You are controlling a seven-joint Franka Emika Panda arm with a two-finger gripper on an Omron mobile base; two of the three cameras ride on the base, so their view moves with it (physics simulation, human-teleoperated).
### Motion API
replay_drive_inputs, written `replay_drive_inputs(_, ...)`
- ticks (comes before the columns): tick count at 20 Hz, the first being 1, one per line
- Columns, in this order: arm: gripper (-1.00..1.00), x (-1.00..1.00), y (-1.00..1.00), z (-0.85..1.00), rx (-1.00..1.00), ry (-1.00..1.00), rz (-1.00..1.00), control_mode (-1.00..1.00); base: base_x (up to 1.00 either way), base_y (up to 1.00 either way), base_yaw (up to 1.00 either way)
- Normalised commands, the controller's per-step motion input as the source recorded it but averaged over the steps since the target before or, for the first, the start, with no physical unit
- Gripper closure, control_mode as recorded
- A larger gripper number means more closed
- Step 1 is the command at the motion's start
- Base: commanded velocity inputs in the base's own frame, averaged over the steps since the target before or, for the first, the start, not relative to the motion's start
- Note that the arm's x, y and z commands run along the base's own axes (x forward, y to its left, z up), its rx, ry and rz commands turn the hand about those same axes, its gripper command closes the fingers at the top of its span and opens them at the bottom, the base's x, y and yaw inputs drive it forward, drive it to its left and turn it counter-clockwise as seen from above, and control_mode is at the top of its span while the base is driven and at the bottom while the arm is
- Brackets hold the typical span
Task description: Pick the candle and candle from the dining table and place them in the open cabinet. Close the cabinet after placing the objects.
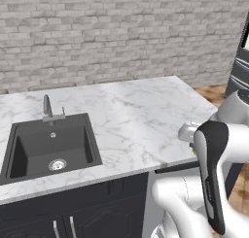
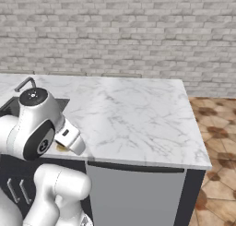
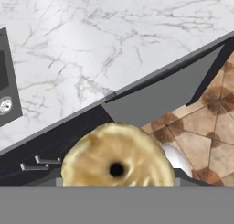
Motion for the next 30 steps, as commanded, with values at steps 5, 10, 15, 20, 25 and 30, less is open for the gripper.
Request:
replay_drive_inputs(5,1.00,0.03,0.07,0.00,-0.02,0.00,0.00,-1.00,0.00,0.00,0.00)
replay_drive_inputs(10,1.00,0.15,0.00,0.00,0.00,0.00,0.00,-1.00,0.00,0.00,0.00)
replay_drive_inputs(15,1.00,0.13,0.00,0.00,0.00,0.00,0.00,-1.00,0.00,0.00,0.00)
replay_drive_inputs(20,1.00,0.00,0.00,0.00,0.00,0.00,0.00,1.00,-0.04,0.00,0.00)
replay_drive_inputs(25,1.00,0.00,0.00,0.00,0.00,0.00,0.00,1.00,-0.34,0.00,-0.05)
replay_drive_inputs(30,1.00,0.00,0.00,0.00,0.00,0.00,0.00,1.00,-0.37,0.00,-0.07)
